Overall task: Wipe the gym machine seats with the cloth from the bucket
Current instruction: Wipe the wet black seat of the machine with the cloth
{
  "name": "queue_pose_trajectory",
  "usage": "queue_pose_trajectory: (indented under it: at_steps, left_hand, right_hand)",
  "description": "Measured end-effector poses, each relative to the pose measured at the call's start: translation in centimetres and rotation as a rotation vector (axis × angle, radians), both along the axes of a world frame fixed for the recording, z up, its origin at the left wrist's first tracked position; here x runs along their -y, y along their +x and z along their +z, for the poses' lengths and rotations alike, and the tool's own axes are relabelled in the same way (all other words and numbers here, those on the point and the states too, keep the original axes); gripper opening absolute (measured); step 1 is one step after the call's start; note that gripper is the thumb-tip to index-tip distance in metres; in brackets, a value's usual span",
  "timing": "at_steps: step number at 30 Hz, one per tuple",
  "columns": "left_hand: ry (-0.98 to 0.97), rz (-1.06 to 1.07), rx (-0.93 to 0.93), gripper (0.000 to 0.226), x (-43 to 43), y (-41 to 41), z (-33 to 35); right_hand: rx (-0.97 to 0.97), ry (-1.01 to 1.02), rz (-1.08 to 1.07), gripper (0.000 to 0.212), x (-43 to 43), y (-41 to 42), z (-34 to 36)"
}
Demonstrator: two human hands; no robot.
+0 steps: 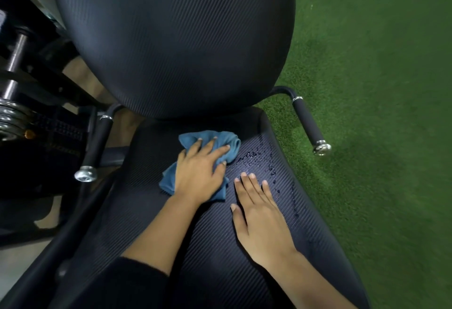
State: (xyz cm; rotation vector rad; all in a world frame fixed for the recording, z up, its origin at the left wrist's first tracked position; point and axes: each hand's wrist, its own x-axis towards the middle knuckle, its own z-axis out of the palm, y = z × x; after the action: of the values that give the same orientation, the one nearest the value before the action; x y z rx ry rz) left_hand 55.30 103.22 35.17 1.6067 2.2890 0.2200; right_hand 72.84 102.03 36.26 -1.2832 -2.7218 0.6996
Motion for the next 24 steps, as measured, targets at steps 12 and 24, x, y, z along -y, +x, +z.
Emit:
queue_pose_trajectory:
  at_steps: [12,24]
  left_hand:
    - [0.374,0.215,0.390,0.040,6.3,-4.7,4.7]
    - [0.059,0.318,0.211,0.052,4.4,-7.6,0.3]
  right_hand:
    - [-0.236,-0.009,-0.203,0.051,-1.7,-5.6,4.6]
    - [0.246,0.010,-0.074,0.078,0.1,-10.0,1.4]
